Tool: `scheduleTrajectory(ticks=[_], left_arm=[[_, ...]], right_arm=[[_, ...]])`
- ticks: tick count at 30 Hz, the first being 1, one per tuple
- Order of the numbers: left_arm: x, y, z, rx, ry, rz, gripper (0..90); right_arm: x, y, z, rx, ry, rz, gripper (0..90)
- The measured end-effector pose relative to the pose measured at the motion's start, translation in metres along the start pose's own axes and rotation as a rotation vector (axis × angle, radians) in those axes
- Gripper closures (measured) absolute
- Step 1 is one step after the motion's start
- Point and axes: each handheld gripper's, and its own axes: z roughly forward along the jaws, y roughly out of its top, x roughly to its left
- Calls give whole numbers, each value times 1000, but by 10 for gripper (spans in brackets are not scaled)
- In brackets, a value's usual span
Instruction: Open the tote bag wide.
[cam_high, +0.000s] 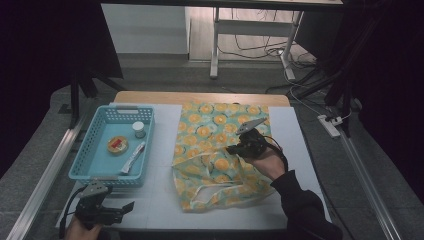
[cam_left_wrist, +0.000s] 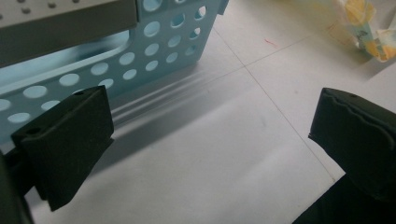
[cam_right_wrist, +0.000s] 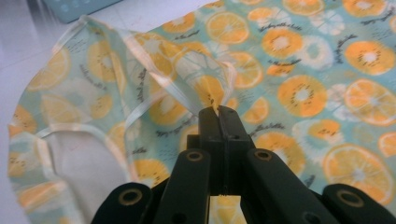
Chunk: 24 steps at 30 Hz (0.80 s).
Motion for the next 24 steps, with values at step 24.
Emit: scheduleTrajectory(ticks=[24], left_arm=[[0, 0, 0, 1, -1, 1, 0]], right_arm=[[-54, 2, 62, 38, -90, 47, 898]])
